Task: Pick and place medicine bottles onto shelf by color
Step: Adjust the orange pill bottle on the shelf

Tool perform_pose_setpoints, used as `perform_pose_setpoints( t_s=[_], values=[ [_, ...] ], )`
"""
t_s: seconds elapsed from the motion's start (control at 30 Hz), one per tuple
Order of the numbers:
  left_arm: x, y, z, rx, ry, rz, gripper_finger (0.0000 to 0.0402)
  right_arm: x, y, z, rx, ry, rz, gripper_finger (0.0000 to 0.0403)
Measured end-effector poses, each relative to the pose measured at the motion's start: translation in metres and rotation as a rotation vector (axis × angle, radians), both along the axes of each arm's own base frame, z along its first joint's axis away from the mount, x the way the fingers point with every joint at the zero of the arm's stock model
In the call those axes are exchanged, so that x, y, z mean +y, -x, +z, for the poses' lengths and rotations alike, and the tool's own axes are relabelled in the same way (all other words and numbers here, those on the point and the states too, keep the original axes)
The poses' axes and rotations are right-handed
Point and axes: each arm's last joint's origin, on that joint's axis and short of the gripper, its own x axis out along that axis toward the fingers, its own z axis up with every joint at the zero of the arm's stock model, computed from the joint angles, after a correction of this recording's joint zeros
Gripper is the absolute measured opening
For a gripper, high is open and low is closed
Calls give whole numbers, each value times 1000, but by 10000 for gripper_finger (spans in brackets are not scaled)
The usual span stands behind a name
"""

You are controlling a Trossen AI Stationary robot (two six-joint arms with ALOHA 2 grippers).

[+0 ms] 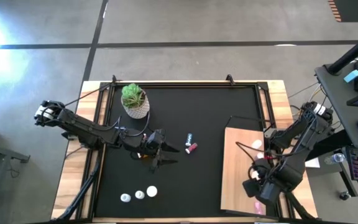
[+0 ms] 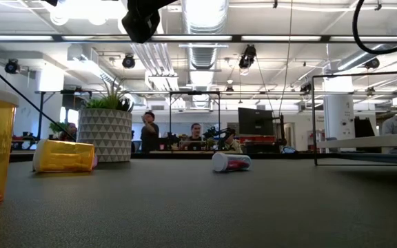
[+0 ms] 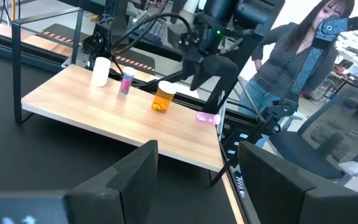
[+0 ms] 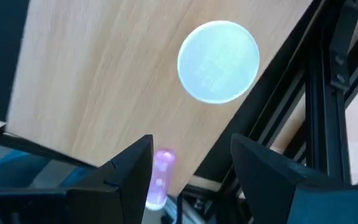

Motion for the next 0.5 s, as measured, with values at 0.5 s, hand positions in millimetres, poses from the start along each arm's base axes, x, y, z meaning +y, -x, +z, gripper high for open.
perform_pose_setpoints(
  t_s=[0.5],
  values=[
    [0, 0, 0, 0, 0, 0, 207, -9, -1, -15, 11, 60, 10, 282]
  ],
)
